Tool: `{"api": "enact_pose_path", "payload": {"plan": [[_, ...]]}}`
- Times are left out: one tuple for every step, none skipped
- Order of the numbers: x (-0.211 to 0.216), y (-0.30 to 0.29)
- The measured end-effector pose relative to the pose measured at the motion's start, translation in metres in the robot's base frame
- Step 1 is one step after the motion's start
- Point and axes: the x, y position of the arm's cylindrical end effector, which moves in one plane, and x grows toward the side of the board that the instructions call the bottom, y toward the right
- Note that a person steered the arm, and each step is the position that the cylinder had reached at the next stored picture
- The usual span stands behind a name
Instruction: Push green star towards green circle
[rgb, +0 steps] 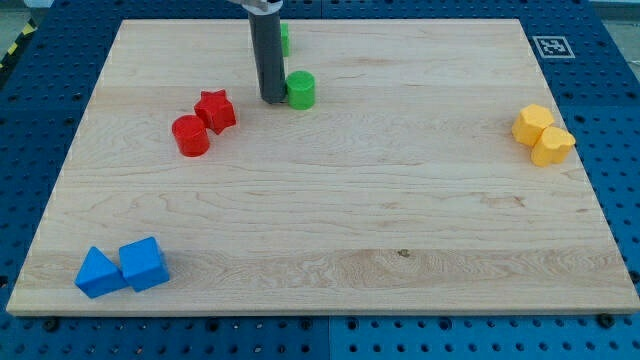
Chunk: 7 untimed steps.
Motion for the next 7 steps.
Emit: {"api": "enact_pose_path", "payload": {"plan": [[-0.003, -0.001], [-0.039, -0.028], [-0.081, -0.051], [-0.112, -0.048], [-0.125, -0.044], [-0.131, -0.024], [-0.128, 0.010]]}}
